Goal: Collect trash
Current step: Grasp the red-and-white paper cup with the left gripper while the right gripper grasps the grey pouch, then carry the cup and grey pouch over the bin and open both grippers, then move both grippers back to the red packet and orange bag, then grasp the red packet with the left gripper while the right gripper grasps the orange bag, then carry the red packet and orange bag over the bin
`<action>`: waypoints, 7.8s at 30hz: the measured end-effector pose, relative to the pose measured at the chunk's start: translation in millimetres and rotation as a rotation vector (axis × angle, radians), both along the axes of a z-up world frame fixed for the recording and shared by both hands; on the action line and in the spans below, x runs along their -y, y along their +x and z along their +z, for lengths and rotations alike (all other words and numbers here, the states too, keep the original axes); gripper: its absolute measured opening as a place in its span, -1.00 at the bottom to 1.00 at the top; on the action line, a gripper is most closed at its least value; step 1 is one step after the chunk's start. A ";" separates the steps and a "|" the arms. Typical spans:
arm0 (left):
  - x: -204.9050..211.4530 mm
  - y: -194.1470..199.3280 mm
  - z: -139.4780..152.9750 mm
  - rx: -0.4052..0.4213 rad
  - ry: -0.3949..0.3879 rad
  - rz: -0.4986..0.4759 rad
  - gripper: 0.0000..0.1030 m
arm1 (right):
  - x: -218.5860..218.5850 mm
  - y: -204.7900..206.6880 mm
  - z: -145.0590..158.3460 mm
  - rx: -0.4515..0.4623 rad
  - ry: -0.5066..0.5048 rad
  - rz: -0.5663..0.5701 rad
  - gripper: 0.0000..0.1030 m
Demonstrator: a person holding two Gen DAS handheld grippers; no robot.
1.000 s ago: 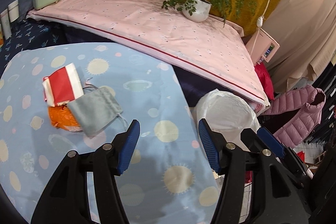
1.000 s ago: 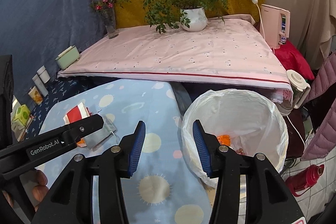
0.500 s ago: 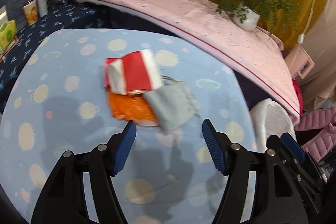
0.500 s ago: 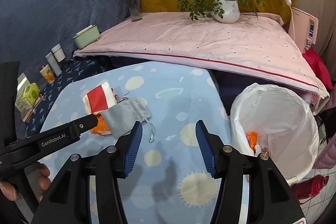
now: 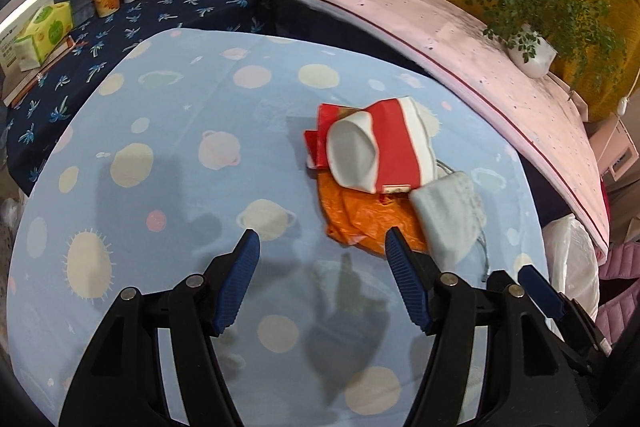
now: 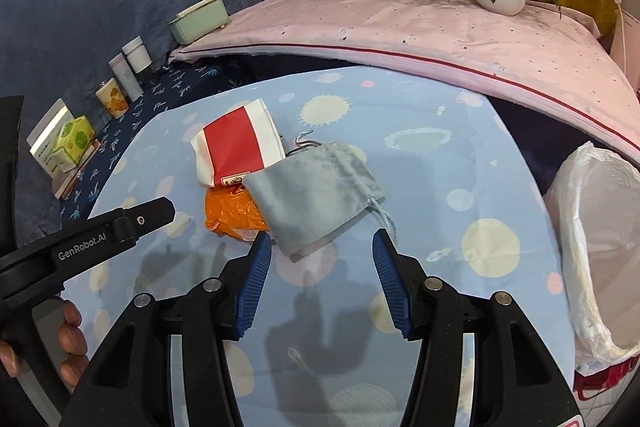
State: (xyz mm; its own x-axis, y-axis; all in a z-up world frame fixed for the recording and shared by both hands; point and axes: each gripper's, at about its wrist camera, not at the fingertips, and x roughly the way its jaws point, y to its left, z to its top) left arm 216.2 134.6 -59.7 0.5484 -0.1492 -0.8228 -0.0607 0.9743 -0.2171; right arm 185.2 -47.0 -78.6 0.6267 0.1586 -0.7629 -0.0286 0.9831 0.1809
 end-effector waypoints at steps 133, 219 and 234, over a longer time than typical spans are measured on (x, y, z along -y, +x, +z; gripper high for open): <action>230.7 -39.1 56.2 0.102 -0.027 -0.393 -0.13 | 200.3 -91.5 78.4 0.201 0.031 -0.366 -0.28; 54.8 39.5 7.5 0.053 0.003 -0.140 -1.00 | 23.1 15.0 18.9 0.065 0.009 -0.021 -0.76; 132.6 -18.6 58.3 0.143 -0.018 -0.289 -1.00 | 107.4 -43.1 76.4 0.204 0.015 -0.185 -0.77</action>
